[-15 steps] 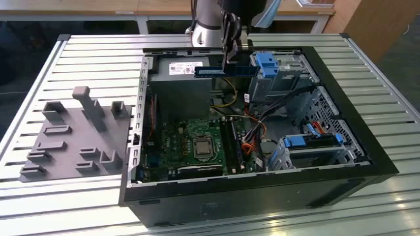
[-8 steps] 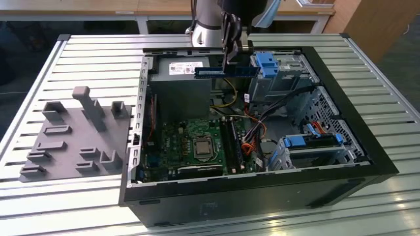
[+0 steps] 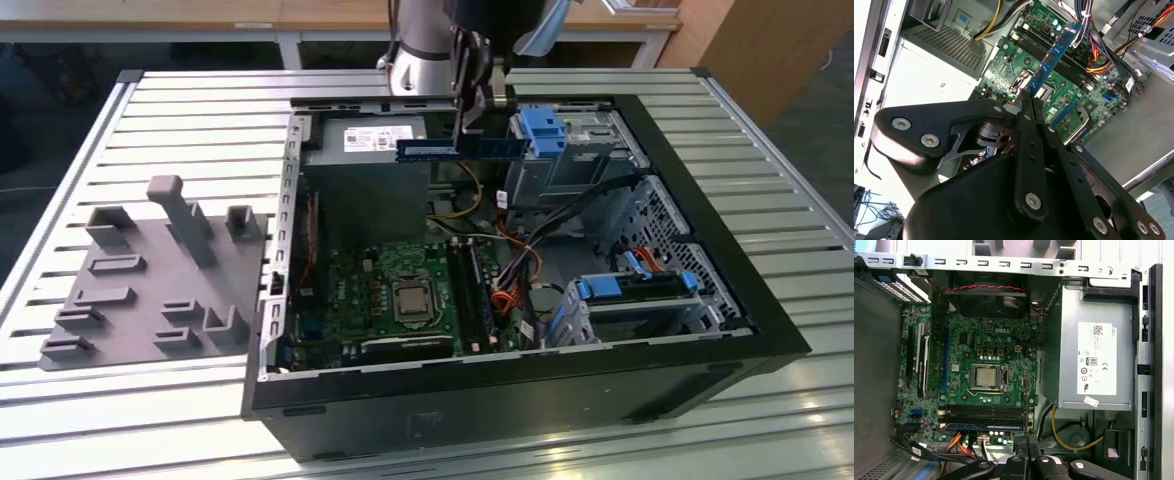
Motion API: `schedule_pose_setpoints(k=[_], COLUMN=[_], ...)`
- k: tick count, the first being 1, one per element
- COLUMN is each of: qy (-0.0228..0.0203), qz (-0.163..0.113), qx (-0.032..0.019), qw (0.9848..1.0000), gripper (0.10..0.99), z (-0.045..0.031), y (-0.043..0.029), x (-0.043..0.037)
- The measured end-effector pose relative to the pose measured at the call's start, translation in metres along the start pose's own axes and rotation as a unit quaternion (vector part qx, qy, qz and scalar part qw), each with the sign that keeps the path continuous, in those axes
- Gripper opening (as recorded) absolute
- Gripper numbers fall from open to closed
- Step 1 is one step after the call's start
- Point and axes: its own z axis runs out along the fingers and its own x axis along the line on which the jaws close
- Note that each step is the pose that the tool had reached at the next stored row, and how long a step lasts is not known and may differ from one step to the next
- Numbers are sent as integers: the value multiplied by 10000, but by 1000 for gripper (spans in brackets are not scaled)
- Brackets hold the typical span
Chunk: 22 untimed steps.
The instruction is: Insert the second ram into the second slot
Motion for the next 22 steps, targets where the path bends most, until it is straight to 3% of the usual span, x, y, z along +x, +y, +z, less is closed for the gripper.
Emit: schedule_pose_setpoints(k=[22], qy=[9], qz=[0], qx=[0], qw=[10000], gripper=[129], z=[-1], y=[2], x=[71])
